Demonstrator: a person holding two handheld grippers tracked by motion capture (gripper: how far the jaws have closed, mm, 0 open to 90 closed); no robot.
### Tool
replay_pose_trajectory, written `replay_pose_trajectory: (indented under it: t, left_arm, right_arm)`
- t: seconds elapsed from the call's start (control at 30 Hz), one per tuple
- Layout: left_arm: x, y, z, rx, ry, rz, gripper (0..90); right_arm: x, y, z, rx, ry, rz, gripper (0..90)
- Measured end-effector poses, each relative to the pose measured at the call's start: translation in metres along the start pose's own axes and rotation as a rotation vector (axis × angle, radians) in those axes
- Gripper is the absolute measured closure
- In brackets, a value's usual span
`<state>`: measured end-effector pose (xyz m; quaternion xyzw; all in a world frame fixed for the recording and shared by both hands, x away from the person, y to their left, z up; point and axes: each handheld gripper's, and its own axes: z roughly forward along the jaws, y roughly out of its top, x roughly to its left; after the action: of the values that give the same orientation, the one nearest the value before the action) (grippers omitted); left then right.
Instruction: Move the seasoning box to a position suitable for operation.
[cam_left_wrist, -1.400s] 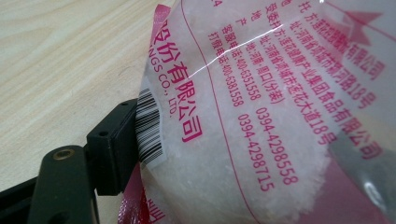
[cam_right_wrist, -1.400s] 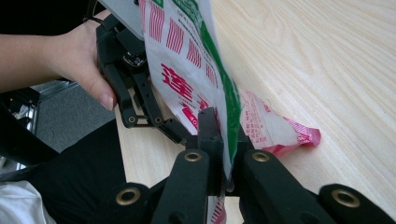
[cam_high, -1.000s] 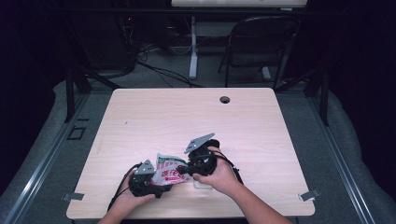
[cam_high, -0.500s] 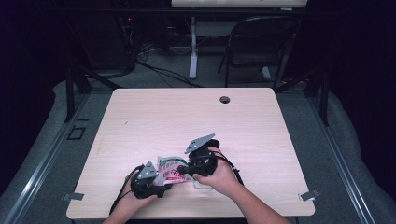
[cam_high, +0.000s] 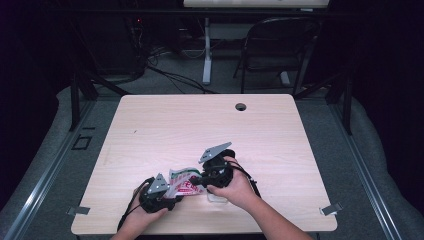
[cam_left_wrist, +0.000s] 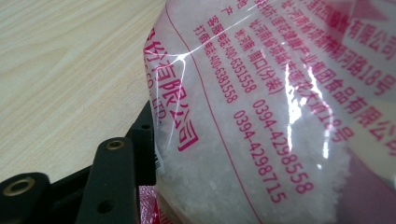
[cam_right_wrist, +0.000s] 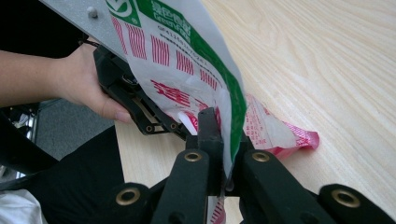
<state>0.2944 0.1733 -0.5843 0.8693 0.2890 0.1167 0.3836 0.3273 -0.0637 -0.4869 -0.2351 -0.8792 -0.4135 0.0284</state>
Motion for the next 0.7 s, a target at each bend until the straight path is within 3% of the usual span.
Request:
replay_pose_trajectory:
  t: [0.13, 0.37, 0.6, 0.7]
  left_arm:
    - [-0.002, 0.003, -0.003, 0.004, 0.016, 0.008, 49.7]
    - [-0.009, 0.015, -0.013, -0.009, 0.115, 0.035, 51.2]
    - [-0.012, 0.021, -0.016, 0.002, 0.141, 0.065, 52.6]
    - [-0.013, 0.025, -0.018, 0.007, 0.175, 0.095, 53.3]
  right_arm:
    - [-0.001, 0.0, -0.002, -0.009, 0.0, 0.003, 90.0]
    - [0.001, 0.003, -0.011, -0.055, -0.008, 0.003, 90.0]
    - [-0.001, 0.005, -0.017, -0.061, -0.012, -0.005, 88.5]
    - [-0.001, 0.004, -0.019, -0.067, -0.016, -0.008, 86.0]
